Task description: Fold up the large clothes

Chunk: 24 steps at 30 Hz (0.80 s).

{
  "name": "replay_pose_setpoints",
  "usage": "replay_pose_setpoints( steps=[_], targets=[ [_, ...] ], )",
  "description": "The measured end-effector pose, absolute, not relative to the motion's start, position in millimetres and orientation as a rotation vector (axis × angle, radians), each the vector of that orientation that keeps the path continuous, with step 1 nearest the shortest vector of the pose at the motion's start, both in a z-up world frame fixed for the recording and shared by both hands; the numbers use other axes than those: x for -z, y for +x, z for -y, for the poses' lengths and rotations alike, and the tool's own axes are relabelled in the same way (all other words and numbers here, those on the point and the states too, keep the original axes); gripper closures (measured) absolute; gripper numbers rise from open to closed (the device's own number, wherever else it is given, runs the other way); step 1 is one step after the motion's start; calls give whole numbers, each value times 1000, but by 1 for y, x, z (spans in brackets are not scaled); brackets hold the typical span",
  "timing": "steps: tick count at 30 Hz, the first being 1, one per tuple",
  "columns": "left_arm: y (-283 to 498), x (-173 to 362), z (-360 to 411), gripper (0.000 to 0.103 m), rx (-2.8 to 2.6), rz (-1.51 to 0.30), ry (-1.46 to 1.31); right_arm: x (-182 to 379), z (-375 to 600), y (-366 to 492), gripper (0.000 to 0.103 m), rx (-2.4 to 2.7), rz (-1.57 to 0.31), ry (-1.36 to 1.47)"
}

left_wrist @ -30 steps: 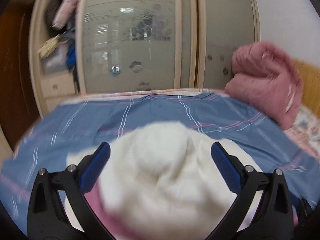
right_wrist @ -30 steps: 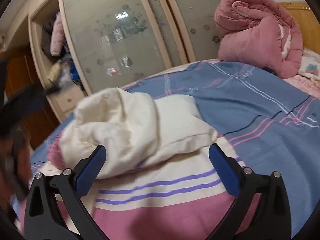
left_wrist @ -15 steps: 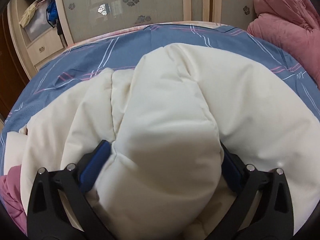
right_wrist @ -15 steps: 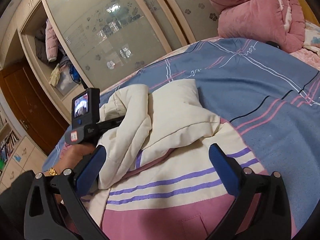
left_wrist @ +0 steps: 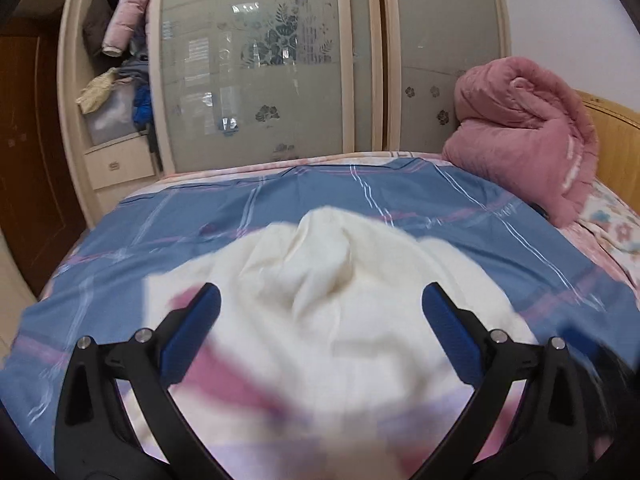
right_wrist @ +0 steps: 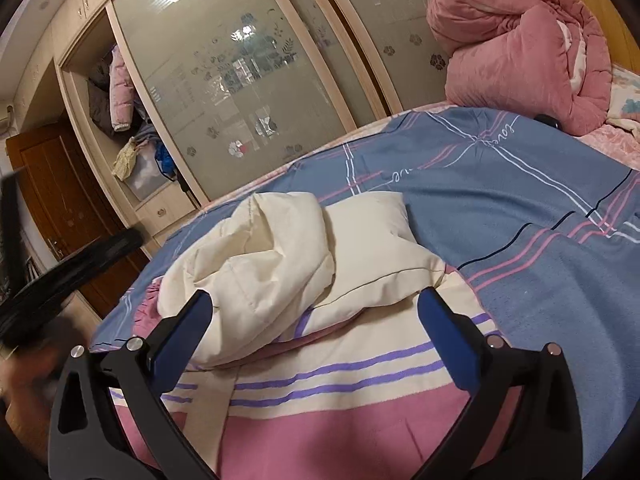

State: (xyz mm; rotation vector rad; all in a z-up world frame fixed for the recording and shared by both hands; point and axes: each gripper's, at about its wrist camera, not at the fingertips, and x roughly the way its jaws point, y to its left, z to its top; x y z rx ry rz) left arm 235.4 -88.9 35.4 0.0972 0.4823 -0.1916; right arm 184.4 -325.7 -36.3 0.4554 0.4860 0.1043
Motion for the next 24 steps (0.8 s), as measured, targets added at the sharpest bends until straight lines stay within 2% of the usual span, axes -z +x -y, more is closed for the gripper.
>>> replay_pose_setpoints(
  steps=[6,10,17,24],
  targets=[
    [118,-24,36,2,163,-458,105,16,299,138,1,-157,-441,343],
    [76,-6,2,2,133,-473,47,6,282,94,1,-181,-383,256],
    [49,27,-13,2,121,-538,-18,23,269,-4,1,-168,-305,171],
    [41,56,0,2,124,-562,47,44,250,-33,1,-137,-329,53]
  ],
)
